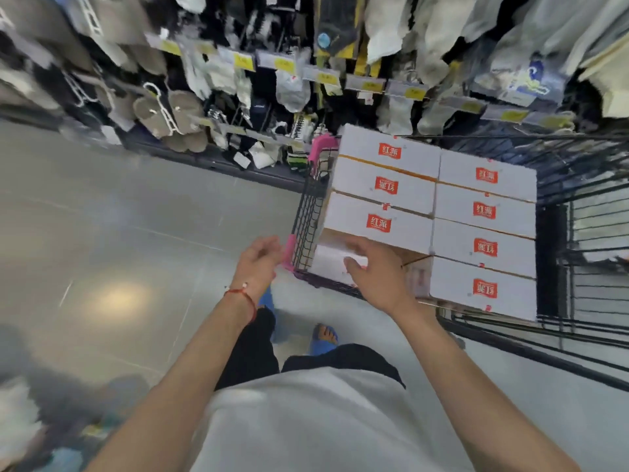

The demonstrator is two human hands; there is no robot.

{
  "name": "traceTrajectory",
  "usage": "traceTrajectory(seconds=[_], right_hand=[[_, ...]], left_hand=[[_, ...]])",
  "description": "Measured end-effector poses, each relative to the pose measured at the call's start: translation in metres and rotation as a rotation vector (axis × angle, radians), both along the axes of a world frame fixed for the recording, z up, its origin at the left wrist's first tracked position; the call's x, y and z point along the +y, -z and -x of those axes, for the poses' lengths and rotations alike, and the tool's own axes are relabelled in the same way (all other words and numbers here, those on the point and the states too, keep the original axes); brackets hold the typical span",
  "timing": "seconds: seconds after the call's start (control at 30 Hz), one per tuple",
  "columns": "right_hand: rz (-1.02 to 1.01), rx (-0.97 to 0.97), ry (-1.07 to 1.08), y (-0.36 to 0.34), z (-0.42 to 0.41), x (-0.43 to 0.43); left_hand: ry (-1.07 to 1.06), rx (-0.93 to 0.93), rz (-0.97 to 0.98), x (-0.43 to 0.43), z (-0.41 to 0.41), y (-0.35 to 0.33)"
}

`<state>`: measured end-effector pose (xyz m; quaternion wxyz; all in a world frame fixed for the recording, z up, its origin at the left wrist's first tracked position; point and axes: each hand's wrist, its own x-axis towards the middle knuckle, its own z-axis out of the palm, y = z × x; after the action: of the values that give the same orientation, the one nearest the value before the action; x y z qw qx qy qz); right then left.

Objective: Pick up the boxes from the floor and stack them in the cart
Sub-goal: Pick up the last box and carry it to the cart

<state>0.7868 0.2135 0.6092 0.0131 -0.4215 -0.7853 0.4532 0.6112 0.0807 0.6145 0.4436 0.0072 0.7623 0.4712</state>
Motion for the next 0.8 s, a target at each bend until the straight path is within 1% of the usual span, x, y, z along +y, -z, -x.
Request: traceTrajectory(seconds=[0.07, 0.27, 0.47, 0.63, 0.8], right_hand=[[0.024, 0.037, -0.063, -0.007, 0.016, -0.014], [0.074, 0.051, -0.282, -0.020, 0.077, -0.052], [0.096, 0.062, -0.480, -0.029, 0.152, -0.109], [0.162, 0.096, -0.535, -0.029, 0.226, -0.177], [0.242, 0.124, -0.532, -0.029, 0.300, -0.252]], left_hand=[[-0.064, 0.002, -0.007, -0.026, 0.006, -0.004], [-0.286, -0.003, -0.001, -0.107, 0.029, -0.009], [-0.488, 0.002, -0.022, -0.183, 0.058, -0.021], [-0.613, 0.047, -0.042, -0.255, 0.099, -0.026], [-0.705, 0.040, -0.075, -0.335, 0.149, -0.026]])
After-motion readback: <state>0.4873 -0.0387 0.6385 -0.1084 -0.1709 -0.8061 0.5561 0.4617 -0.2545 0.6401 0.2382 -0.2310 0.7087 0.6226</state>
